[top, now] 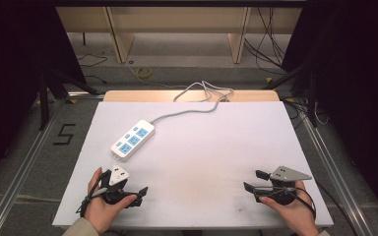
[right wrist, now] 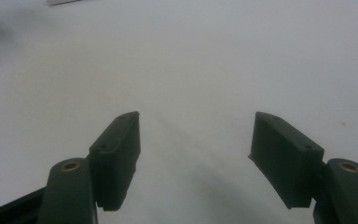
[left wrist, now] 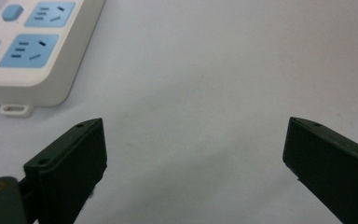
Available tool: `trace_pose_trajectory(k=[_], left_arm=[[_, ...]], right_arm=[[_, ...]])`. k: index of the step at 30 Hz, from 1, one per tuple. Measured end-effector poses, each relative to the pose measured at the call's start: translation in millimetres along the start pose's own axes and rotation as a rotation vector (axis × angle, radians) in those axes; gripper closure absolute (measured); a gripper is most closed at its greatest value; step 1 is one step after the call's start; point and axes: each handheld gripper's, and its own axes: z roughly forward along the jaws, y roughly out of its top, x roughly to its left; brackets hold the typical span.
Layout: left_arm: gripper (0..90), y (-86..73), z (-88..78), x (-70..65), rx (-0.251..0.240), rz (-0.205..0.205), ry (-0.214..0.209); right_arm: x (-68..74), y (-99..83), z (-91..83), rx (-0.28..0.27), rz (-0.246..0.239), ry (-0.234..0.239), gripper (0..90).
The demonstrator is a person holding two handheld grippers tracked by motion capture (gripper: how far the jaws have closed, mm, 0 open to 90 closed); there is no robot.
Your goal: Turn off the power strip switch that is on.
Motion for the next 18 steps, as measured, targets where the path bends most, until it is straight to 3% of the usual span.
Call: trace_pose_trajectory(k=[5,8,11,17,18], left_arm=[[8.2,-0.8,1.6,-0.9,0.026,0.003,-0.010],[16.2,0.2,1.6,-3.9,0.038,-0.011,0.012],[27.9,1.6,0.6,-4.3,0.044,-0.015,0.021],[65.9,1.2,-1.0,-2.1,0.057,0.007,0.015],[65.9,1.3,-1.9,-1.9,0.063,0.021,0.012]], right_arm=[[0.9,0.3,-0.1,-0.001,0.000,-0.003,34.0],[0.0,0.6,-0.5,-0.003,0.002,-0.012,34.2],[-0.9,0.9,-1.7,-0.008,0.007,-0.018,34.5],[-0.7,0.7,-2.2,-0.007,0.004,-0.020,34.9],[-0.7,0.7,-2.2,-0.007,0.004,-0.020,34.9]])
